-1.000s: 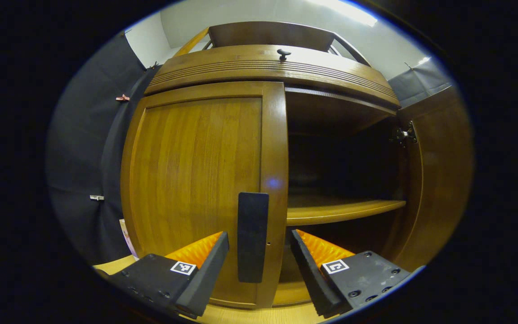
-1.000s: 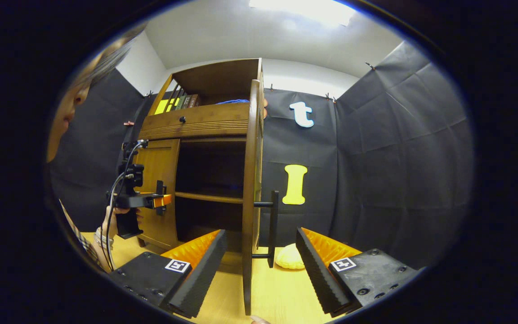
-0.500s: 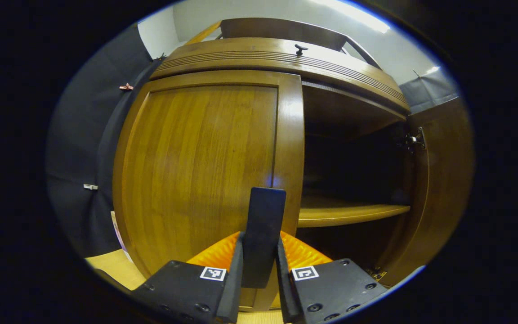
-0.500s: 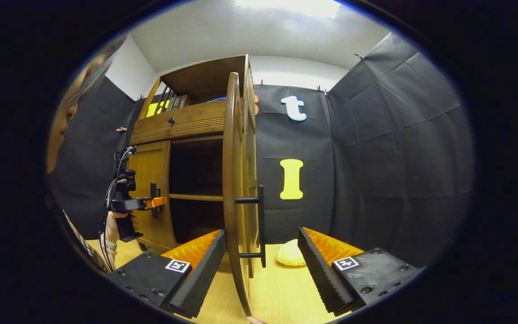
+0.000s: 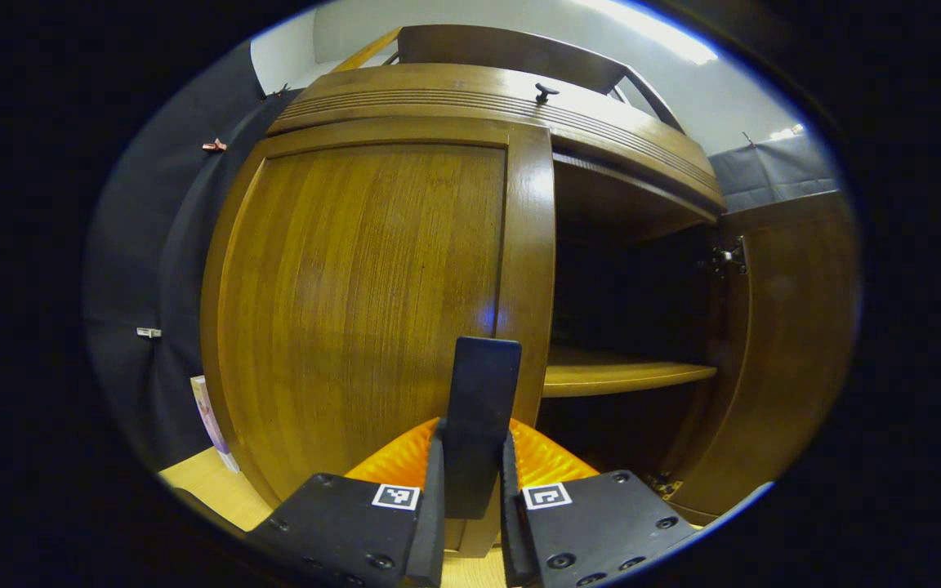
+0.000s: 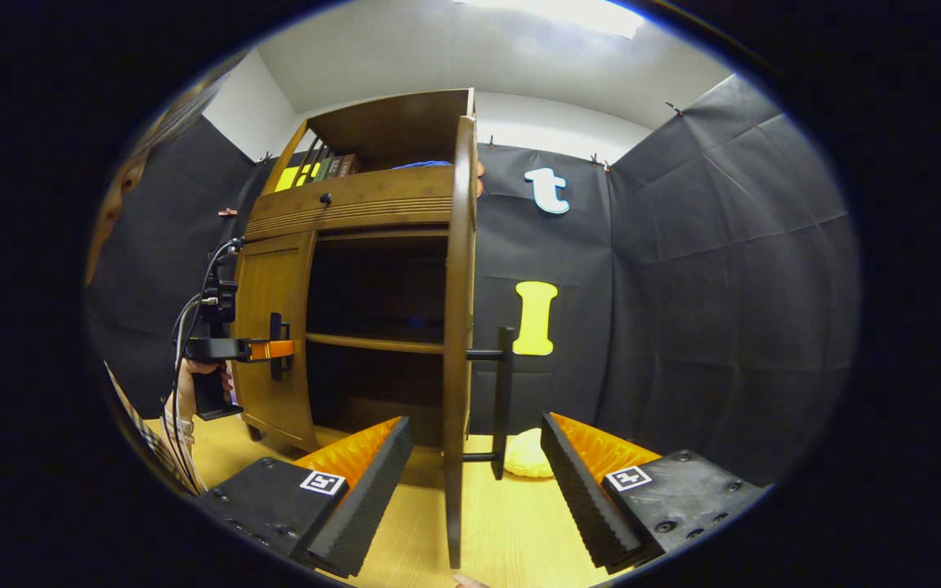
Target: Open the right door of the double-door shoe cabinet with the right hand, and open the left door with the left hand.
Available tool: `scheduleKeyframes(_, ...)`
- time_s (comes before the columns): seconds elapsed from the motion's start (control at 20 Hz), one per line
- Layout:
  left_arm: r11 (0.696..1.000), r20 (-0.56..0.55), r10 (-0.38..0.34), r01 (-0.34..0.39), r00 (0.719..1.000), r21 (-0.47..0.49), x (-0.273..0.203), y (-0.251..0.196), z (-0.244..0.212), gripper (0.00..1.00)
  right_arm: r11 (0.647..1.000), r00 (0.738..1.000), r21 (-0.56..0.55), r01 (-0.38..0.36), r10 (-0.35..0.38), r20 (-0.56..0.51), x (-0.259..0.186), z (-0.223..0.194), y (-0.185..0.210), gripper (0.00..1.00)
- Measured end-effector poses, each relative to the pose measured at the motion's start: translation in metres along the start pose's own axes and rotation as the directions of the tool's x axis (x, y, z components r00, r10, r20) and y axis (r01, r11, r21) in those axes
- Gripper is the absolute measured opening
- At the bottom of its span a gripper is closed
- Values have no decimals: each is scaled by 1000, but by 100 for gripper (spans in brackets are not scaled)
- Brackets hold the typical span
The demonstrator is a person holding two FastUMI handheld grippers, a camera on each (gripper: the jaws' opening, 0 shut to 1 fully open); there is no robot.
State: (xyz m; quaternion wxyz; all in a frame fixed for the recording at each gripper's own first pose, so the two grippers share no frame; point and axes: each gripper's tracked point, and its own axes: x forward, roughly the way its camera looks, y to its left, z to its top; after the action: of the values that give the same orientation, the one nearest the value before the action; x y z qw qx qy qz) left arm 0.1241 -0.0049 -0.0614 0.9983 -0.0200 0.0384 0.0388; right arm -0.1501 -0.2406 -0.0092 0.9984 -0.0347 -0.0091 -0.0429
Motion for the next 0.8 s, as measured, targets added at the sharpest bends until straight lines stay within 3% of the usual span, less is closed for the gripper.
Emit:
scheduleKeyframes(0.35,995,-16,-96,96,995,9,-64,9,-5,31,1000,999,8,-25,24,25,-2,11,41,98)
scheduleKeyframes(0.4,993,-17,-115,115,993,3,-72,11,-4,31,1000,1000,-5,1,-1,27,0,11,40,95)
scheduleKeyframes(0.55,986,-17,-165,165,986,0,-99,20,-2,31,994,995,-59,93,-91,29,1,9,39,100)
scheduleKeyframes(0.6,983,-17,-181,181,983,0,-109,25,0,31,990,992,-76,120,-118,33,1,9,40,95)
scheduleKeyframes(0.65,981,-21,-193,193,981,0,-117,29,0,31,986,989,-84,145,-142,38,-1,9,40,100)
scheduleKeyframes(0.8,974,-30,-226,226,974,-5,-141,44,0,32,976,977,-63,210,-206,63,-9,15,43,97)
